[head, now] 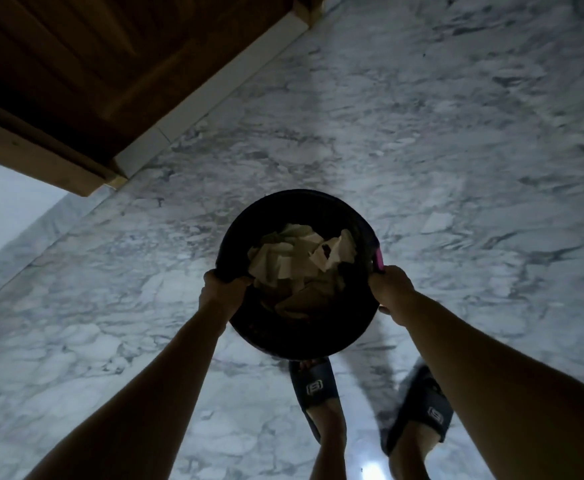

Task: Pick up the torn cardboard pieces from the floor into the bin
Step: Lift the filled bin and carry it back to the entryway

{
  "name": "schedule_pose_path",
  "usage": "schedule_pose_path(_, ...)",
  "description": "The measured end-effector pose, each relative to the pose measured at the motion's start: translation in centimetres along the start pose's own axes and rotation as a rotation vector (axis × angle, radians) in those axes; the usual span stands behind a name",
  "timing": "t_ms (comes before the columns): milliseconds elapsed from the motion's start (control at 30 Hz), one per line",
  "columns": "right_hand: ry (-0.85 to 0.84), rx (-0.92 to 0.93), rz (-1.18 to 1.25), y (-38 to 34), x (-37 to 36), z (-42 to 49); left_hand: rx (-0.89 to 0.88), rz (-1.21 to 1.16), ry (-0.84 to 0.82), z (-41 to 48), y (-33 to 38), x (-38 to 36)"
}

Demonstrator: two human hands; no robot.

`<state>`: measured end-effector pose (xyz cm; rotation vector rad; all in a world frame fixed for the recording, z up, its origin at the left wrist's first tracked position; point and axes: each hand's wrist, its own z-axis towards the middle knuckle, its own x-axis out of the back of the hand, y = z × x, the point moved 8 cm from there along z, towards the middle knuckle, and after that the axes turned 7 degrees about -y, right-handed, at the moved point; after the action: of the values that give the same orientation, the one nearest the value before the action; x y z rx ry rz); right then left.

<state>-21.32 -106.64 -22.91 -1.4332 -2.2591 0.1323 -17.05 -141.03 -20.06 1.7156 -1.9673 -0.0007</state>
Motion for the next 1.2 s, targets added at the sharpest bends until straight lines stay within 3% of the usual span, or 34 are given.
schedule_pose_path(267,0.097,-0.116,0.202,2.7,15.2,-12.5,-0.124,0.209,-0.136,-11.1,11.4,-3.7)
schedule_pose_path(433,0.229,-0.102,0.348,7.6,29.0,-23.8,-0.234,0.402,-0.297,-26.5,21.9,-11.3)
schedule_pose_path(733,0.414,-0.063,0.593,22.0,52.0,-36.9,-0.464,0.719,-0.382,-49.2,34.4,-32.8)
schedule_pose_path(933,0.528,-0.086,0.776,35.5,65.3,-41.3,-0.567,0.893,-0.381,-59.9,38.1,-51.6)
schedule_pose_path(1200,0.649,-0.149,1.016,51.4,77.2,-42.2,-0.73,1.066,-0.46,-68.8,40.1,-75.8)
